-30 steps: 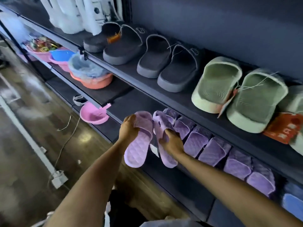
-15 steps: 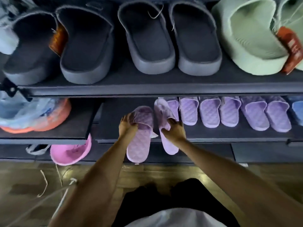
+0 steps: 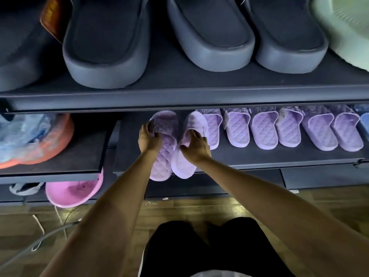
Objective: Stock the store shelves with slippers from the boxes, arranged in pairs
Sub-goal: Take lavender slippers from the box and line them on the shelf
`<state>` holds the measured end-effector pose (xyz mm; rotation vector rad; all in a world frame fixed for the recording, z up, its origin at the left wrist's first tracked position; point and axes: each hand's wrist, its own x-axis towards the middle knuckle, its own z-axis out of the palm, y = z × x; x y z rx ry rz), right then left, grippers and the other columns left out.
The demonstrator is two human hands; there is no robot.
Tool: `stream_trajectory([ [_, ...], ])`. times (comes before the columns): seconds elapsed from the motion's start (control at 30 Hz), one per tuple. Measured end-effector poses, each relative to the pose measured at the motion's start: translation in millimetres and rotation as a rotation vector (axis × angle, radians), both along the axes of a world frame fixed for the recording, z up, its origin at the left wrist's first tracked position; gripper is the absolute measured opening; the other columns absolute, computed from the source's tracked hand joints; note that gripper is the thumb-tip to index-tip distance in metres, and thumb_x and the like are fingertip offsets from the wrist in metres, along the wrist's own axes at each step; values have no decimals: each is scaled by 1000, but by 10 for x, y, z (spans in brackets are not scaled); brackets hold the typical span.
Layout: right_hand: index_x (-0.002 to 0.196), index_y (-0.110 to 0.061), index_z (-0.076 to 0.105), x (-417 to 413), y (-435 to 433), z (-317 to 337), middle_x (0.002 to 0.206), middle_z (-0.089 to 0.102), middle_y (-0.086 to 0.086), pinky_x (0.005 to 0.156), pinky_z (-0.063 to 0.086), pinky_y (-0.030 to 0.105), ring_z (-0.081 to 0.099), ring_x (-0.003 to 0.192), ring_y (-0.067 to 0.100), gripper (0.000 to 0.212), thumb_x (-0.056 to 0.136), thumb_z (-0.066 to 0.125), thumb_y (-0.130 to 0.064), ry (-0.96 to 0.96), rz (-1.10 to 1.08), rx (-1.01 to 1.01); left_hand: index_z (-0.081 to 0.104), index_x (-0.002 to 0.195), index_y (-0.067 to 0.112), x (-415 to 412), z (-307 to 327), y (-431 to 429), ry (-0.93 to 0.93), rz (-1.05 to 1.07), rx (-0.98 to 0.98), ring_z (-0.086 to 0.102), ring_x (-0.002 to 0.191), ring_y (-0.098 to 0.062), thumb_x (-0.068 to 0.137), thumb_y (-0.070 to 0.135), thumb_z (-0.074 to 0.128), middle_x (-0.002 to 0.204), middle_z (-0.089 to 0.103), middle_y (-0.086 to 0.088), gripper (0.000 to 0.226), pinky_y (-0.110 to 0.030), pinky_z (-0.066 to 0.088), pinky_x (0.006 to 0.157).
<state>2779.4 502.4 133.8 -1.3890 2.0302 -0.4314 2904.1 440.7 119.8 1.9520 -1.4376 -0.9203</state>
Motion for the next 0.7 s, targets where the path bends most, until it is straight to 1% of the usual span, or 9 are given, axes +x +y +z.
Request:
stream_trajectory([
  [0.1, 131, -16, 37, 109, -44, -27, 144, 36, 3, 106, 30, 41, 31, 130, 31, 49, 87, 54, -27, 35, 40, 25, 41, 133, 18, 67, -65, -18, -1, -18, 16, 52, 115, -30, 89, 4, 41, 132, 52, -8, 47, -27, 38, 86],
  [0.2, 128, -16, 39, 170, 19, -146, 141, 37, 2, 105, 27, 40, 29, 131, 29, 47, 86, 55, -27, 40, 93, 55, 32, 140, 24, 128, -177, -4, -29, -92, 48, 48, 123, -28, 87, 1, 41, 141, 44, -4, 59, -30, 40, 95],
  [0.27, 132, -18, 37, 201, 91, -254, 143, 36, 0, 106, 24, 39, 26, 134, 27, 50, 86, 55, -27, 95, 171, 38, 25, 145, 24, 170, -270, 46, -54, -149, 87, 40, 131, -25, 86, -1, 42, 149, 34, -2, 66, -29, 35, 102],
  [0.33, 137, -20, 34, 236, 129, -334, 146, 33, 0, 110, 20, 41, 23, 136, 24, 55, 87, 55, -28, 163, 216, 1, 25, 144, 20, 214, -352, 97, -28, -122, 103, 36, 134, -23, 86, 0, 43, 149, 33, -2, 64, -29, 32, 106],
  [0.37, 137, -20, 33, 256, 121, -357, 146, 33, 0, 111, 18, 42, 22, 136, 24, 56, 86, 55, -28, 177, 225, -15, 29, 142, 19, 231, -375, 107, -9, -84, 110, 39, 131, -25, 87, 1, 43, 146, 37, -4, 60, -30, 35, 104],
  [0.47, 133, -19, 35, 299, 31, -363, 141, 36, 1, 112, 17, 40, 26, 135, 23, 54, 84, 57, -26, 136, 219, -33, 40, 133, 19, 281, -419, 46, 17, 34, 157, 53, 115, -29, 91, 8, 37, 133, 50, -7, 44, -33, 43, 89],
  [0.57, 133, -18, 34, 279, -115, -337, 142, 35, 2, 111, 19, 38, 26, 135, 25, 55, 85, 58, -26, 139, 201, -37, 43, 130, 18, 295, -403, -92, 51, 16, 107, 54, 113, -30, 88, 6, 37, 128, 53, -6, 44, -34, 43, 91],
  [0.63, 133, -16, 36, 226, -218, -336, 141, 37, 3, 108, 23, 37, 30, 133, 26, 54, 84, 59, -25, 157, 194, -76, 39, 135, 19, 268, -383, -188, 73, -57, 43, 47, 122, -28, 85, 4, 41, 135, 48, -5, 52, -32, 37, 97],
  [0.7, 130, -13, 42, 182, -312, -357, 139, 42, 5, 105, 27, 35, 35, 131, 26, 49, 84, 57, -23, 134, 211, -87, 20, 145, 27, 197, -340, -235, -29, -103, 101, 26, 138, -26, 87, 14, 48, 151, 27, 2, 66, -37, 25, 110],
])
